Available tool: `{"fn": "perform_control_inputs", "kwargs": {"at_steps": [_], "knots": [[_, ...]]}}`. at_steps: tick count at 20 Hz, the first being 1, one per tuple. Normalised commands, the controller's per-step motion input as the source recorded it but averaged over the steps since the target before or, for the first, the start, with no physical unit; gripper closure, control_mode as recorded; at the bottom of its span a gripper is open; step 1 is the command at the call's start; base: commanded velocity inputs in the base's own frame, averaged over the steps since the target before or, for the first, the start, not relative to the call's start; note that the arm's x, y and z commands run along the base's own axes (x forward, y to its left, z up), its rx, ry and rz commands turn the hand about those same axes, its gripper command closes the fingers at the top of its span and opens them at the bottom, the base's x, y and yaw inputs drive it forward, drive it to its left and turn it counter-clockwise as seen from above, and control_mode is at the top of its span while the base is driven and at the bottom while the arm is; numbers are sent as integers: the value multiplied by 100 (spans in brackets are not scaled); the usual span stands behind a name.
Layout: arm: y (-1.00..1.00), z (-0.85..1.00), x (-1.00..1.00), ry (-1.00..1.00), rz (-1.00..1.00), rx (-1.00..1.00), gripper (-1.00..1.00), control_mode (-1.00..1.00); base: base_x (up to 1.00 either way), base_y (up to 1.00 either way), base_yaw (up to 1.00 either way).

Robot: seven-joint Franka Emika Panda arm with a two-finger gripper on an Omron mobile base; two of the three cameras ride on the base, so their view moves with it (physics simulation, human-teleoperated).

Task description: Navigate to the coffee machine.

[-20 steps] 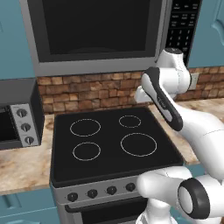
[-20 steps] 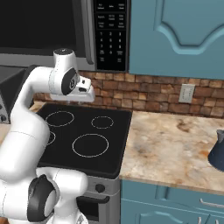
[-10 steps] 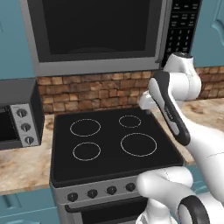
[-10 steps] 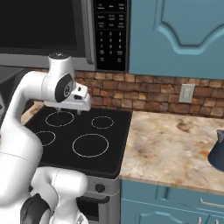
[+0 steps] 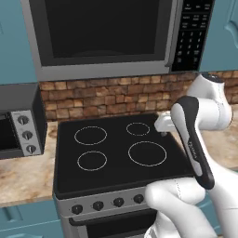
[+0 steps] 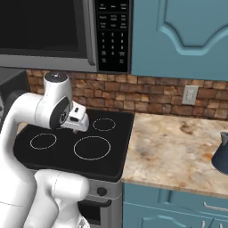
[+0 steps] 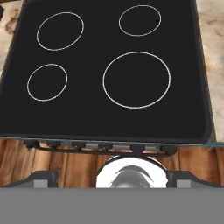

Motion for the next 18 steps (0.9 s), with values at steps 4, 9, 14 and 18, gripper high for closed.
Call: {"fn": "perform_control_inputs", "kwargs": {"at_steps": [4, 9, 14, 18], "knots": [[0, 0, 0, 0, 0, 0, -100, 100, -21, -2, 0], [0, 0, 0, 0, 0, 0, -100, 100, -93, -31, -1], [0, 0, 0, 0, 0, 0, -100, 100, -63, -4, 23], [0, 0, 0, 0, 0, 0, -100, 100, 0, 2, 97]]}}
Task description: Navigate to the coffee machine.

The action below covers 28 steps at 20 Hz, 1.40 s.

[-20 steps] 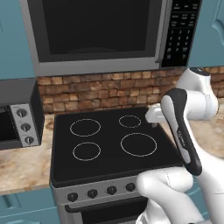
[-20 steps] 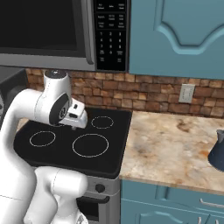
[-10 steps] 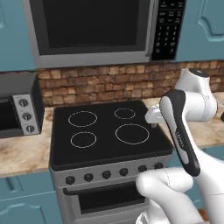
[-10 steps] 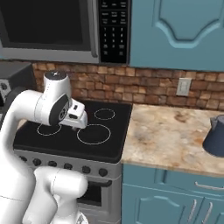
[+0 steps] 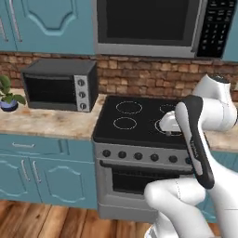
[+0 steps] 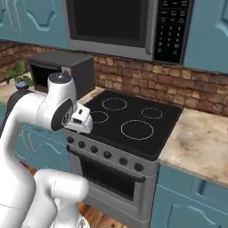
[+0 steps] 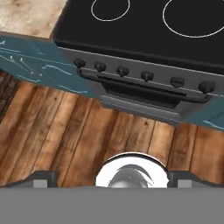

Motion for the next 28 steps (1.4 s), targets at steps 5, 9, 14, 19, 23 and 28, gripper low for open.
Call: {"fn": "perform_control_inputs", "kwargs": {"at_steps": [5, 9, 14, 19, 23, 28], "knots": [[0, 0, 0, 0, 0, 0, -100, 100, -5, -5, 100], [0, 0, 0, 0, 0, 0, -100, 100, -5, 0, 100], [0, 0, 0, 0, 0, 0, -100, 100, 0, 0, 100], [0, 0, 0, 0, 0, 0, -100, 100, 1, 0, 100], [0, 0, 0, 0, 0, 0, -100, 100, 32, 0, 100], [0, 0, 0, 0, 0, 0, -100, 100, 19, -4, 100]]}}
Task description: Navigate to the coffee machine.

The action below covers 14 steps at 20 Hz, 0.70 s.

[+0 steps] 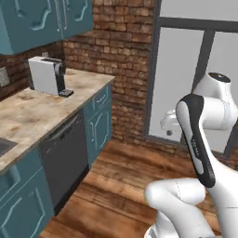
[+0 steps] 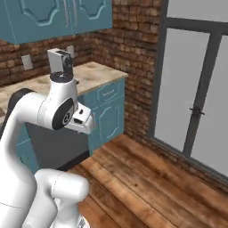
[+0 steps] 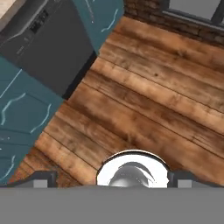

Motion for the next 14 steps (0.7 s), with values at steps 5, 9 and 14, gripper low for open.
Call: {"fn": "perform_control_inputs", "kwargs": {"at_steps": [5, 9, 14], "knots": [[0, 0, 0, 0, 0, 0, -100, 100, 1, -14, 100], [0, 0, 0, 0, 0, 0, -100, 100, 9, -28, 94], [0, 0, 0, 0, 0, 0, -100, 100, 26, -32, 85]]}}
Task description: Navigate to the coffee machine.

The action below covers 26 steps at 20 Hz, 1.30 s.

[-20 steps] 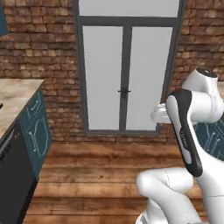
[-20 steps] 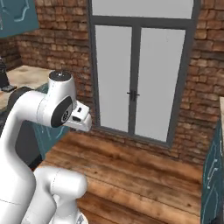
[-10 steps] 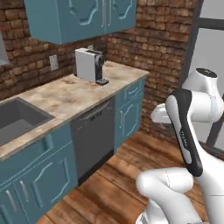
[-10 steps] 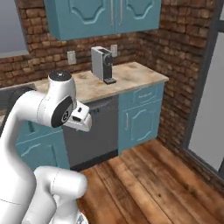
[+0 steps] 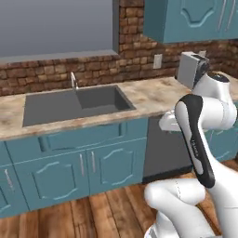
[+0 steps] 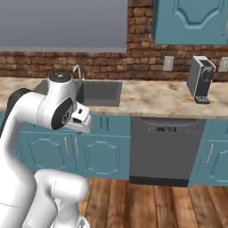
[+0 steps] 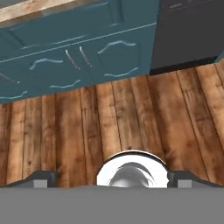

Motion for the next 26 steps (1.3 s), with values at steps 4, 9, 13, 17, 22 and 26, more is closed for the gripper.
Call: {"fn": "perform_control_inputs", "kwargs": {"at_steps": [4, 9, 13, 17, 22, 26], "knots": [[0, 0, 0, 0, 0, 0, -100, 100, 32, -58, 68], [0, 0, 0, 0, 0, 0, -100, 100, 10, -58, 51], [0, 0, 0, 0, 0, 0, -100, 100, 4, -61, 10], [0, 0, 0, 0, 0, 0, -100, 100, -26, -100, -24], [0, 0, 0, 0, 0, 0, -100, 100, 7, -100, -14], [0, 0, 0, 0, 0, 0, -100, 100, 69, -100, -4]]}}
